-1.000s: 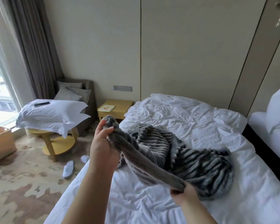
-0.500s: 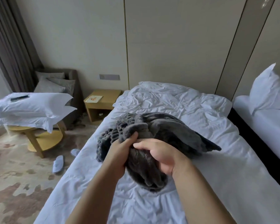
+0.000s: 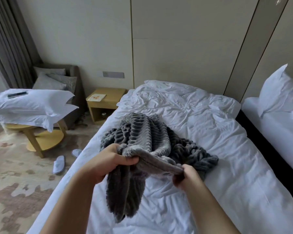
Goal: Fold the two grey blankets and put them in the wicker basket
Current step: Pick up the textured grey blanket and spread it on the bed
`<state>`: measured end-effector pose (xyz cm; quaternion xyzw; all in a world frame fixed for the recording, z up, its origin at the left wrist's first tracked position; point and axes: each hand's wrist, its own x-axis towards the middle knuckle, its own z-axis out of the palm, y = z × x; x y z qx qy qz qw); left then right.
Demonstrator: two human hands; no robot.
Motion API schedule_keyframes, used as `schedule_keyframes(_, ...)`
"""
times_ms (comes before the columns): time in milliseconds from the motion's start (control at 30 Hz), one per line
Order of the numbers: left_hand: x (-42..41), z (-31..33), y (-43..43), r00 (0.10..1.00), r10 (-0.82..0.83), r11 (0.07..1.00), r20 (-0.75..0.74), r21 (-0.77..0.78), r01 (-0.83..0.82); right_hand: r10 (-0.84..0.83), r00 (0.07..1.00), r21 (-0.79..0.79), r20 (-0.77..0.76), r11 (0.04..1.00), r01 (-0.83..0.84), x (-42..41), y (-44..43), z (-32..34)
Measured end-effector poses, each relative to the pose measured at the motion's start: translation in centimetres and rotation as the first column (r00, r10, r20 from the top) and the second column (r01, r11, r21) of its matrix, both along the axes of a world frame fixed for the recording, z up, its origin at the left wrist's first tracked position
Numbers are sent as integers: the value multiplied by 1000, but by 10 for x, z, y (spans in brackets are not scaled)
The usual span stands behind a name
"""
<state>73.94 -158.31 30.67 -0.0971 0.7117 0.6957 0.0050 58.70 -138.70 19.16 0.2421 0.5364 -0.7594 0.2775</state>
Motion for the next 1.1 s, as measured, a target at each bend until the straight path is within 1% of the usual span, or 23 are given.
schedule_keyframes(67, 3, -4, -11, 996, 77, 994, 46, -76, -74, -84, 994, 116, -66, 989, 92, -4, 7, 2)
schedule_keyframes(133, 2, -6, -15, 978, 206, 975, 31, -92, -203, -177, 981, 33, -82, 983, 180, -4, 9, 26)
schedule_keyframes(200, -4, -6, -11, 937, 348, 936, 26, -65, -346, -65, 986, -97, -152, 994, 50, 5, 3, 65)
schedule_keyframes(233, -8, -5, -3, 927, 372, 928, 37, -41, -371, 121, 964, -110, -235, 983, -150, 15, -2, 84)
schedule_keyframes(267, -13, -3, 7, 928, 368, 930, 67, -38, -366, 332, 881, -108, -336, 916, -387, 28, -8, 99)
schedule_keyframes(300, -19, -6, 17, 938, 331, 943, 101, -42, -329, 516, 738, -45, -434, 806, -590, 40, -14, 106)
schedule_keyframes(367, -30, -15, 40, 962, 205, 977, 180, 17, -211, 763, 398, 200, -510, 555, -807, 59, -20, 110)
schedule_keyframes(400, -32, -19, 52, 963, 154, 981, 221, 81, -175, 827, 285, 265, -485, 450, -853, 63, -19, 109)
schedule_keyframes(433, -34, -25, 59, 964, 123, 984, 234, 101, -150, 860, 223, 290, -459, 382, -877, 61, -14, 107)
schedule_keyframes(467, -35, -29, 62, 970, 119, 985, 212, 98, -143, 864, 213, 258, -456, 358, -897, 56, -7, 105)
schedule_keyframes(500, -35, -35, 62, 981, 124, 987, 149, 78, -137, 847, 263, 188, -463, 384, -904, 50, 2, 105)
schedule_keyframes(567, -35, -40, 61, 988, 147, 987, 49, 51, -150, 747, 534, 32, -396, 592, -805, 33, 16, 101)
schedule_keyframes(633, -35, -40, 60, 996, 75, 995, -52, -64, -78, 517, 832, 70, -201, 855, -515, 14, 23, 86)
schedule_keyframes(667, -35, -38, 62, 994, -22, 981, -106, -195, 1, 365, 921, 82, -137, 931, -356, 6, 26, 75)
schedule_keyframes(733, -36, -36, 67, 956, -250, 897, -155, -408, 169, 285, 957, -48, -44, 957, -287, -1, 24, 58)
schedule_keyframes(800, -36, -33, 71, 887, -447, 801, -114, -492, 341, 309, 951, -181, 27, 937, -300, 8, 21, 44)
schedule_keyframes(867, -35, -37, 70, 844, -533, 765, -60, -459, 451, 327, 944, -146, 42, 937, -318, 20, 25, 26)
schedule_keyframes(900, -34, -40, 68, 866, -499, 805, -30, -387, 450, 306, 952, -98, -1, 948, -304, 22, 30, 14)
schedule_keyframes(933, -32, -43, 66, 913, -409, 876, -3, -283, 391, 237, 971, -67, -26, 969, -238, 22, 35, 5)
schedule_keyframes(1000, -35, -50, 60, 997, -69, 997, 40, -20, 70, 10, 999, -122, -53, 992, -16, 15, 42, 4)
schedule_keyframes(1033, -36, -51, 55, 988, 144, 983, 61, 101, -150, -140, 987, -198, -73, 972, 124, 7, 47, 6)
schedule_keyframes(1067, -38, -51, 47, 942, 323, 923, 89, 190, -334, -282, 957, -303, -63, 919, 251, -3, 51, 11)
schedule_keyframes(1100, -38, -51, 39, 897, 426, 861, 118, 251, -442, -331, 943, -377, -31, 878, 295, -6, 52, 27)
